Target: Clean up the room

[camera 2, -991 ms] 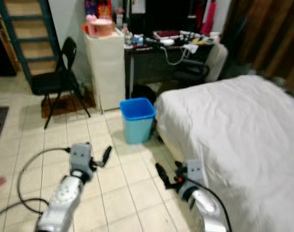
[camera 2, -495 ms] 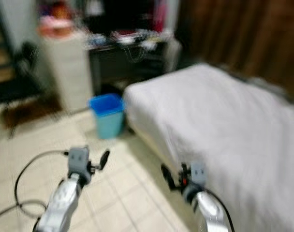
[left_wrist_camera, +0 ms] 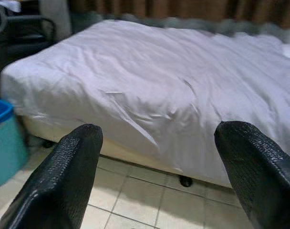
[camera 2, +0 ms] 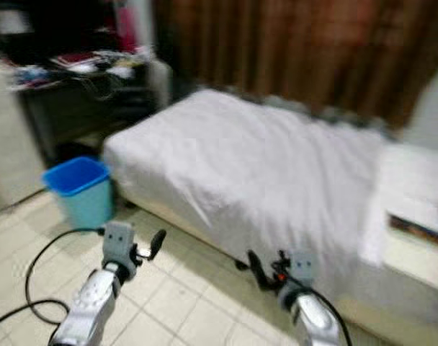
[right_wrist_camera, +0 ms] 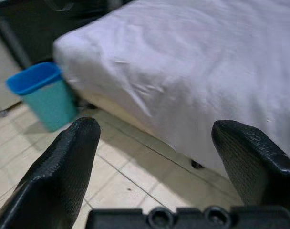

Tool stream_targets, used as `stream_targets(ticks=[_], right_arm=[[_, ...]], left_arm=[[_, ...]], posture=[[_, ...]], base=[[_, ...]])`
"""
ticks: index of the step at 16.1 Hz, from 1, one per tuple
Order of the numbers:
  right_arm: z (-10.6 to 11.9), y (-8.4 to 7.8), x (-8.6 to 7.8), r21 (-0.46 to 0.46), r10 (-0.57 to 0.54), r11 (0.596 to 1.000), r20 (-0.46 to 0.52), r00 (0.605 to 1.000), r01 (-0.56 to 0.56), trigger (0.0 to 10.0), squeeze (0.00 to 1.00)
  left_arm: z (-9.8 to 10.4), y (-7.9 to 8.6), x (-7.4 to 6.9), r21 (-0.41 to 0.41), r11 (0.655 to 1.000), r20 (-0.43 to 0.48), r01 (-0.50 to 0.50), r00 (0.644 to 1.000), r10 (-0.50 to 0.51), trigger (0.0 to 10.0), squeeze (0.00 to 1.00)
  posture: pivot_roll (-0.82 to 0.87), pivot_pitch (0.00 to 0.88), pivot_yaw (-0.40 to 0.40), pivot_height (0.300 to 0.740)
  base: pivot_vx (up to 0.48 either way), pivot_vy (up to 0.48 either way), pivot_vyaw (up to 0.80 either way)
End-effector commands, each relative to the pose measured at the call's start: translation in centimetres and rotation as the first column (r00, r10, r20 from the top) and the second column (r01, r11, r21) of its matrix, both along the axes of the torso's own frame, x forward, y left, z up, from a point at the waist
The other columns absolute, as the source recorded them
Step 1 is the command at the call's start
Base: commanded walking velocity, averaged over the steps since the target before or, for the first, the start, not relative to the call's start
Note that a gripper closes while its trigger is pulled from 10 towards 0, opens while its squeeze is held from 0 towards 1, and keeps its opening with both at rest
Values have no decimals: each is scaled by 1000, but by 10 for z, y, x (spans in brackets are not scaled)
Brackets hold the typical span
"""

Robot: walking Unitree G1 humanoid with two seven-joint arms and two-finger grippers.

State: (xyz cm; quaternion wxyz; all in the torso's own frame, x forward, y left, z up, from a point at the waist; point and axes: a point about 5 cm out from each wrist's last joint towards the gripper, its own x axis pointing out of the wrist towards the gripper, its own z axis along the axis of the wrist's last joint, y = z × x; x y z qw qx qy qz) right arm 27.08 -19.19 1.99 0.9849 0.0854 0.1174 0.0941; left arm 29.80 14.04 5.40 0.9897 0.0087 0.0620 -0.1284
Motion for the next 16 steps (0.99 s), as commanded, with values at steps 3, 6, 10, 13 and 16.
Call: stream_targets(ticks=[3,6,10,13,16], right_arm=[[7,-8,4,-14,-38,999,31,999,38,10000,0],[6,-11,2,-21,-53,998,30,998,54,10000,0],[15,-20,2,-21,-136,990,106,985,139,10000,0],[30,-25,-27,-38,-155,985,215,964,167,10000,0],[33,-17,-56,-87,-113,987,230,967,136,10000,4]], left_arm=[[1,-8,4,-5,999,-3,42,999,-43,10000,0],[2,-8,6,3,999,6,48,999,-48,10000,0],[4,2,12,27,999,28,17,999,-18,10000,0],[12,7,-30,-21,997,146,78,986,-74,10000,0],[12,-1,-63,14,978,155,208,966,-207,10000,0]], posture=[[-9,0,-45,740],[-9,0,-44,740],[-28,0,-29,740],[-18,0,-49,740],[-16,0,-56,740]], base=[[0,480,-788],[0,0,-788],[0,-351,-788],[0,-464,-800],[195,-397,-800]])
